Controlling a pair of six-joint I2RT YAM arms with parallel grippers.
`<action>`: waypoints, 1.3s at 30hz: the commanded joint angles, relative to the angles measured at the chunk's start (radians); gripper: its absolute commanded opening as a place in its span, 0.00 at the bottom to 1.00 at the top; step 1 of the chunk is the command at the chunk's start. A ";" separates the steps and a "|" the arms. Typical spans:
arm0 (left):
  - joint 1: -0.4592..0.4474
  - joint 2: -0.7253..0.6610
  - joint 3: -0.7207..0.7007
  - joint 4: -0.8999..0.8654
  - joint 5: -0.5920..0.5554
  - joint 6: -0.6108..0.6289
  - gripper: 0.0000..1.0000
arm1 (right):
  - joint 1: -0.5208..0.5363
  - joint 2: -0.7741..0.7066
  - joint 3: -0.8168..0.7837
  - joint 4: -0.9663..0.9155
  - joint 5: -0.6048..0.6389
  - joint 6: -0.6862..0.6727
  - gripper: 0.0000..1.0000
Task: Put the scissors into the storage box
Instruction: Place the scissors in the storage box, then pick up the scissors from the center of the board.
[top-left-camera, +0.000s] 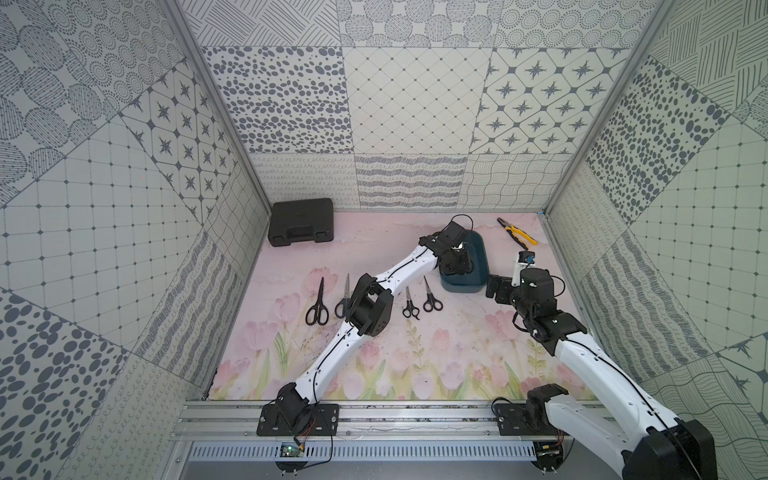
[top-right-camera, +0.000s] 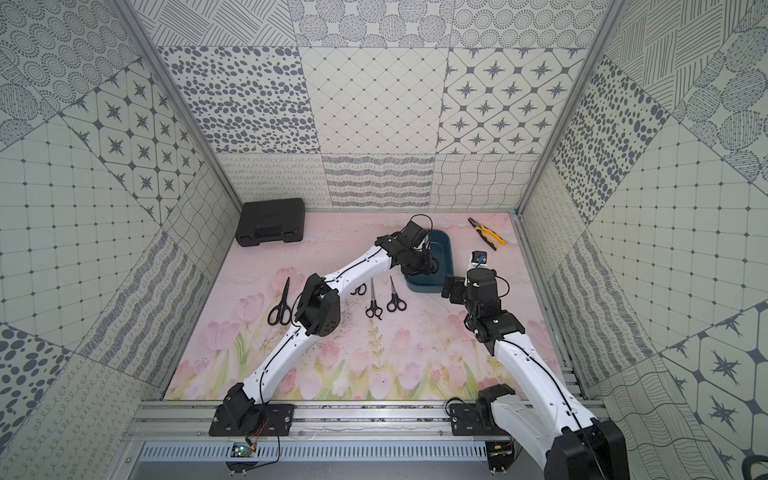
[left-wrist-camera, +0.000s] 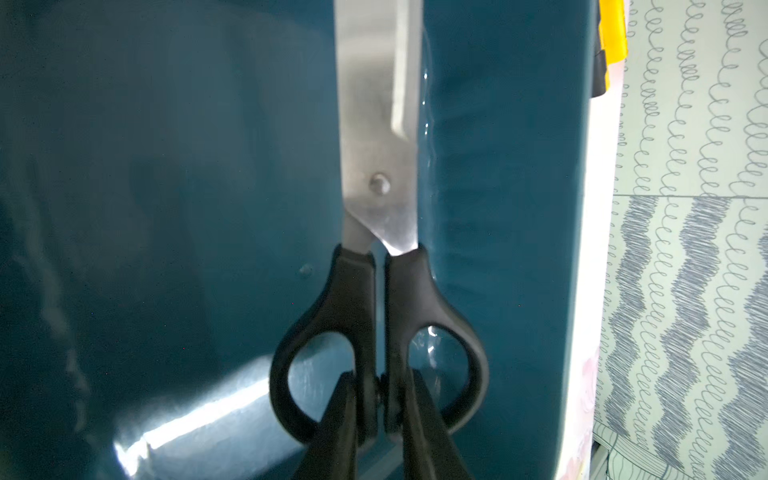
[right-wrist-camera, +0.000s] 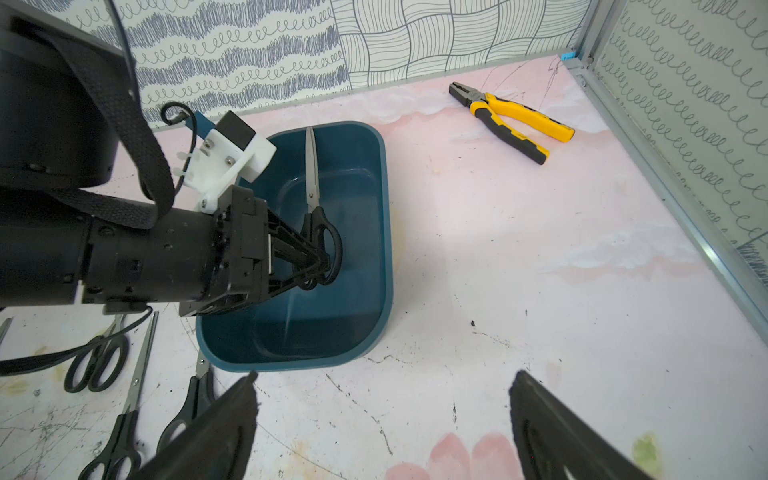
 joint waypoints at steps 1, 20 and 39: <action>0.010 0.003 0.012 0.057 0.070 -0.024 0.12 | -0.002 0.006 0.001 0.051 0.015 -0.005 0.96; 0.030 -0.293 -0.076 -0.021 0.027 0.056 0.46 | -0.002 0.019 0.010 0.073 -0.022 -0.036 0.97; 0.178 -1.028 -1.116 -0.112 -0.257 0.069 0.47 | 0.411 0.321 0.193 0.080 -0.286 -0.327 0.91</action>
